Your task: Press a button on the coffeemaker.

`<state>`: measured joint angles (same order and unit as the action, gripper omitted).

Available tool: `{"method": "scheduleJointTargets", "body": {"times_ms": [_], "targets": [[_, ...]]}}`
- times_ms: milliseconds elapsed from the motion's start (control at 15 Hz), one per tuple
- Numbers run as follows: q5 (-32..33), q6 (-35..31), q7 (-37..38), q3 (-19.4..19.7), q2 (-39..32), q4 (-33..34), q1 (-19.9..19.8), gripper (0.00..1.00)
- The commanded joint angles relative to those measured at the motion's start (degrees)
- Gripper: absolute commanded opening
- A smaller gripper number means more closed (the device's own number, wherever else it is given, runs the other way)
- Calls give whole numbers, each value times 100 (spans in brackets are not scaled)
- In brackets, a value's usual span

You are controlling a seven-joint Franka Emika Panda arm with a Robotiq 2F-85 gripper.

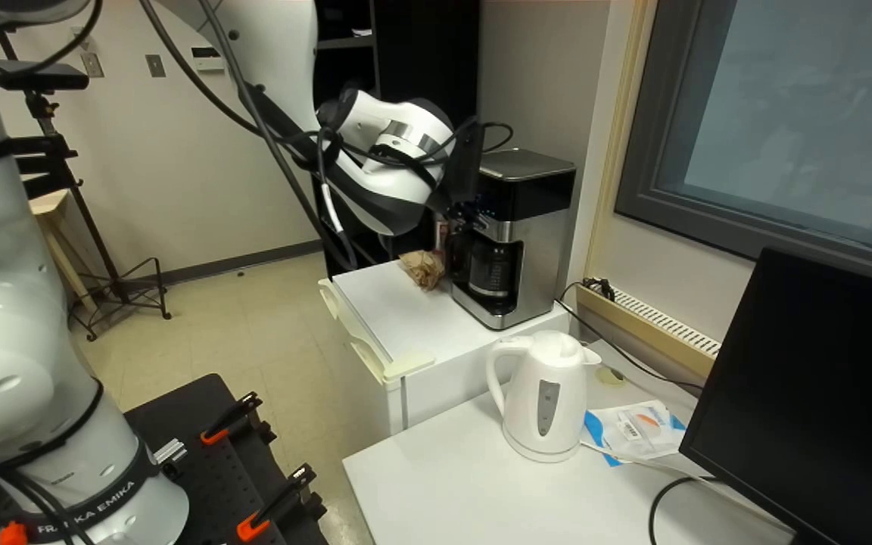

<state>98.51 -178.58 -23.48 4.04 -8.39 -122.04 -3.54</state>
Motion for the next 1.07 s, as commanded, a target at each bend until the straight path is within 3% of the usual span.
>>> {"method": "scheduleJointTargets", "body": {"times_ms": [0, 1000], "targets": [[65, -117, 4, -13, -128, 200, -8, 2], [-114, -382, -116, -24, -496, 604, -110, 2]]}}
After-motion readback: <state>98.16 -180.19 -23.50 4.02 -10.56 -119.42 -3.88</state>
